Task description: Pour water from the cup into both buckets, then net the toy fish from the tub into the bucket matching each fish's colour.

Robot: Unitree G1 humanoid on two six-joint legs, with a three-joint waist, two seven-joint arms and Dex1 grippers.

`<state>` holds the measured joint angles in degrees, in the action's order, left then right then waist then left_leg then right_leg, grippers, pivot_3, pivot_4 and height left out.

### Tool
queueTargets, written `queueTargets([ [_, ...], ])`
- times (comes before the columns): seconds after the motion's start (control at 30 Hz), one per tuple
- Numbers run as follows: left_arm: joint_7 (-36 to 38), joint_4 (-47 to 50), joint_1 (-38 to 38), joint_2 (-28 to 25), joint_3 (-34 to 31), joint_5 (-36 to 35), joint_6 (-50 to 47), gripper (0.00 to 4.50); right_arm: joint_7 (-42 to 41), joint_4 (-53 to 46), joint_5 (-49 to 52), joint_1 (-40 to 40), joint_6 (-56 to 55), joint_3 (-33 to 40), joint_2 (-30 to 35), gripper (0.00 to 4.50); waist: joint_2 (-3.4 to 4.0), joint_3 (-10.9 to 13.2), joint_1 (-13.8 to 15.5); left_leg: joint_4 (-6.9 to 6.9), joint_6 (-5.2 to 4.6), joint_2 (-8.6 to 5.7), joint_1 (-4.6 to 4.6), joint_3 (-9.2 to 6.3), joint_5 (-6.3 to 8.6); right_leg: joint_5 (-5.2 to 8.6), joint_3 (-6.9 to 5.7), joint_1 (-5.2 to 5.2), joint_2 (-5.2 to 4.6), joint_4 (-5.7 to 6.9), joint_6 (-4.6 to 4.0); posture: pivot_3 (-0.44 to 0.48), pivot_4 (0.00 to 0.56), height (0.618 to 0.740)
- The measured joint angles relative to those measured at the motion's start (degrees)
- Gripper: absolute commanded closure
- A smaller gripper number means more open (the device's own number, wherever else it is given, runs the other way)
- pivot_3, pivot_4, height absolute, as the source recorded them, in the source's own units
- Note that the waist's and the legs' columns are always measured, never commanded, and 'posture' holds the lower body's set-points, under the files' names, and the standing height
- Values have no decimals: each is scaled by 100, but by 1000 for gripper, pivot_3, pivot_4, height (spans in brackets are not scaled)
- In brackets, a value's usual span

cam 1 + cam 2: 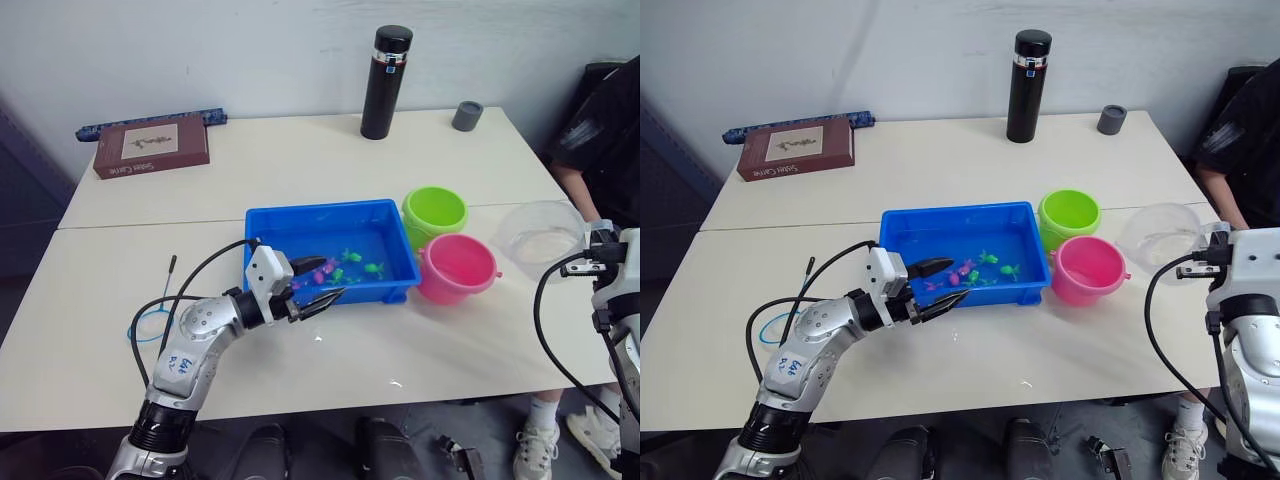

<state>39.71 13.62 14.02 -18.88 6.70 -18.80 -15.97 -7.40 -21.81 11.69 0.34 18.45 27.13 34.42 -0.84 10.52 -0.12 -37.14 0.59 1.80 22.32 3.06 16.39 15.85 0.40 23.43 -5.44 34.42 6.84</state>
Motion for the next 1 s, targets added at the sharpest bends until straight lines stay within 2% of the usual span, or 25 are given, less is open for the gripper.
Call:
queueTargets([
  [0.7, -41, 161, -228, 17, 15, 1, 2, 1054, -442, 280, -1654, -139, -1132, -504, 437, 4455, 0, 0, -2, -2, 3, -1, -1, 1, -2, -1, 0, -1, 0, 0, 2, 0, 150, 740],
  [1.0, -51, 169, -258, 17, 17, 1, 5, 1054, -476, 474, -1999, -227, -1446, -596, 438, 4455, 0, 0, -7, -2, 4, -1, -1, 1, -3, -2, 1, -1, 0, 1, 3, 0, 150, 740],
])
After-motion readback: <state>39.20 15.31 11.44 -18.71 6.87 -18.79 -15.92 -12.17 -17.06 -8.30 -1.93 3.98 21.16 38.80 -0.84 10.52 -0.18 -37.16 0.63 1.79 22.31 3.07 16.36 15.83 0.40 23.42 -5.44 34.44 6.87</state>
